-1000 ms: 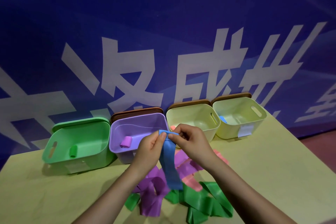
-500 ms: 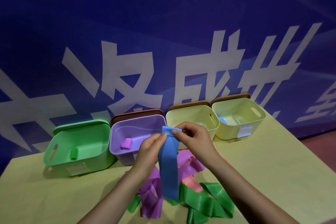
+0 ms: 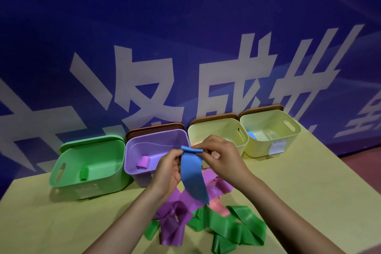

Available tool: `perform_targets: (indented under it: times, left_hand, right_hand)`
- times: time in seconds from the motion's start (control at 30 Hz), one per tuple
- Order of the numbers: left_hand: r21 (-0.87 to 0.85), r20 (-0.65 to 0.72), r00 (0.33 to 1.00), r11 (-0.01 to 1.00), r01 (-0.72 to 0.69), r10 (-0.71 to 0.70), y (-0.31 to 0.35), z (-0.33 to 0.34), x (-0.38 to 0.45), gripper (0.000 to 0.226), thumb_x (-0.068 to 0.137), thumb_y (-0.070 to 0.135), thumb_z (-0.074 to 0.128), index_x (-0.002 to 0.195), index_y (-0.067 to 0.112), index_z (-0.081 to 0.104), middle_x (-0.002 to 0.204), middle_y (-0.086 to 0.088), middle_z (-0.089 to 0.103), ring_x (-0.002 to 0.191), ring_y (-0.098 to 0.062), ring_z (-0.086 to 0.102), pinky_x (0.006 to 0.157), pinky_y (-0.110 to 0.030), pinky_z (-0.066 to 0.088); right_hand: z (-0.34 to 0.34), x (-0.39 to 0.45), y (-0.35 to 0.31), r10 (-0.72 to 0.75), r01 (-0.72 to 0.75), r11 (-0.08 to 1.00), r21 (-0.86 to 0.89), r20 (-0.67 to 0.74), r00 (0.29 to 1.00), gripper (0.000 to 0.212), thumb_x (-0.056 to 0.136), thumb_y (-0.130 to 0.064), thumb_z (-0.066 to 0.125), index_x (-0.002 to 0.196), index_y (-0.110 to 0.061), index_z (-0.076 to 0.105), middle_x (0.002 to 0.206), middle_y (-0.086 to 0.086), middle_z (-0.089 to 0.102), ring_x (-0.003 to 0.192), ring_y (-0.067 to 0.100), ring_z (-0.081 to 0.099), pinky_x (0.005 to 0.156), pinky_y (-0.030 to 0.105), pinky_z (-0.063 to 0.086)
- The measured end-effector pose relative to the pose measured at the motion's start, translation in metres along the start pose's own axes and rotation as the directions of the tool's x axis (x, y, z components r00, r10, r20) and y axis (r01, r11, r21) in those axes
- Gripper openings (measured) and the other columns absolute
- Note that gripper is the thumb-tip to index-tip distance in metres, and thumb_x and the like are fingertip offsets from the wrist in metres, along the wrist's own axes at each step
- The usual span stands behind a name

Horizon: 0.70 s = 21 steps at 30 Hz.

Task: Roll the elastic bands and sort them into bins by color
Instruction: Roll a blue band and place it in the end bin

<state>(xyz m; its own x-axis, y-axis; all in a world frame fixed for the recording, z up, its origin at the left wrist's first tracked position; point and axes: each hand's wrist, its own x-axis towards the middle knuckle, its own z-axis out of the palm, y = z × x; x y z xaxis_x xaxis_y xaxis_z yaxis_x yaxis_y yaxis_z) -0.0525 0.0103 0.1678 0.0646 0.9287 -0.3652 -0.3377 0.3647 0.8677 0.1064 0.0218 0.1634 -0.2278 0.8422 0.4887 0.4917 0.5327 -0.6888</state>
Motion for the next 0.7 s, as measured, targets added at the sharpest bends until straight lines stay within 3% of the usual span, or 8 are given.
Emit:
perform_targets:
  times: [0.13, 0.27, 0.37, 0.43, 0.5, 0.57, 0.7]
  left_hand:
    - [-0.011, 0.04, 0.999, 1.0, 0.005, -0.004, 0.003, -0.001, -0.001, 0.035, 0.097, 0.025, 0.043, 0.108, -0.003, 0.062, 0.106, -0.026, 0.065, 0.099, -0.034, 0.06, 0.099, -0.047, 0.043]
    - [0.077, 0.034, 0.998, 0.996, -0.054, 0.052, 0.0, -0.003, 0.001, 0.027, 0.097, 0.013, 0.047, 0.109, -0.006, 0.063, 0.11, -0.031, 0.063, 0.096, -0.034, 0.06, 0.084, -0.041, 0.048]
    - [0.156, 0.045, 0.994, 0.982, -0.107, 0.101, 0.001, -0.002, 0.001, 0.022, 0.098, 0.011, 0.045, 0.1, 0.005, 0.066, 0.097, -0.018, 0.069, 0.087, -0.027, 0.064, 0.072, -0.034, 0.05]
    - [0.197, 0.057, 0.988, 0.968, -0.155, 0.146, 0.001, -0.002, 0.002, 0.023, 0.099, 0.012, 0.045, 0.094, 0.013, 0.068, 0.09, -0.01, 0.073, 0.085, -0.023, 0.067, 0.077, -0.035, 0.051]
    - [0.239, 0.065, 0.976, 0.946, -0.219, 0.21, 0.0, -0.002, 0.005, 0.02, 0.097, 0.016, 0.051, 0.092, 0.017, 0.07, 0.093, -0.013, 0.073, 0.092, -0.028, 0.066, 0.086, -0.042, 0.049]
    - [0.296, 0.066, 0.963, 0.917, -0.268, 0.26, -0.002, -0.001, 0.006, 0.014, 0.091, 0.026, 0.058, 0.089, 0.022, 0.071, 0.098, -0.018, 0.07, 0.092, -0.03, 0.063, 0.085, -0.046, 0.048]
    - [0.441, 0.029, 0.921, 0.822, -0.36, 0.388, -0.011, -0.002, 0.009, 0.019, 0.095, 0.014, 0.054, 0.081, 0.017, 0.065, 0.081, -0.013, 0.065, 0.077, -0.015, 0.054, 0.073, -0.032, 0.043]
  right_hand:
    - [-0.007, 0.004, 0.002, -0.044, 0.05, 0.997, -0.053, 0.108, 0.993, 0.023, 0.085, -0.015, 0.06, 0.103, -0.017, 0.075, 0.086, -0.006, 0.061, 0.077, 0.002, 0.055, 0.072, 0.015, 0.044]
    - [-0.011, 0.007, 0.003, -0.037, 0.048, 0.998, -0.044, 0.211, 0.977, 0.03, 0.087, -0.012, 0.054, 0.11, -0.018, 0.072, 0.095, 0.002, 0.065, 0.087, 0.01, 0.061, 0.079, 0.02, 0.047]
    - [-0.013, 0.005, -0.001, 0.127, -0.171, 0.973, 0.153, 0.261, 0.957, 0.034, 0.088, -0.013, 0.05, 0.114, -0.026, 0.068, 0.095, -0.002, 0.063, 0.086, 0.011, 0.06, 0.079, 0.026, 0.047]
    - [-0.008, 0.004, -0.005, 0.25, -0.305, 0.907, 0.291, 0.214, 0.944, 0.025, 0.094, -0.015, 0.055, 0.114, -0.026, 0.066, 0.086, -0.004, 0.063, 0.076, 0.006, 0.06, 0.075, 0.025, 0.047]
    - [-0.002, 0.006, -0.005, 0.312, -0.349, 0.888, 0.299, 0.163, 0.936, 0.017, 0.093, -0.016, 0.06, 0.107, -0.021, 0.069, 0.078, -0.003, 0.064, 0.068, 0.005, 0.058, 0.07, 0.024, 0.047]
    - [0.002, 0.007, -0.004, 0.325, -0.35, 0.9, 0.261, 0.134, 0.936, 0.011, 0.09, -0.016, 0.064, 0.089, -0.024, 0.07, 0.073, -0.005, 0.065, 0.067, 0.007, 0.056, 0.068, 0.029, 0.047]
    - [0.009, 0.007, -0.003, 0.319, -0.323, 0.937, 0.134, 0.054, 0.946, 0.02, 0.087, -0.015, 0.066, 0.069, -0.023, 0.062, 0.057, -0.008, 0.054, 0.055, 0.004, 0.047, 0.056, 0.02, 0.038]
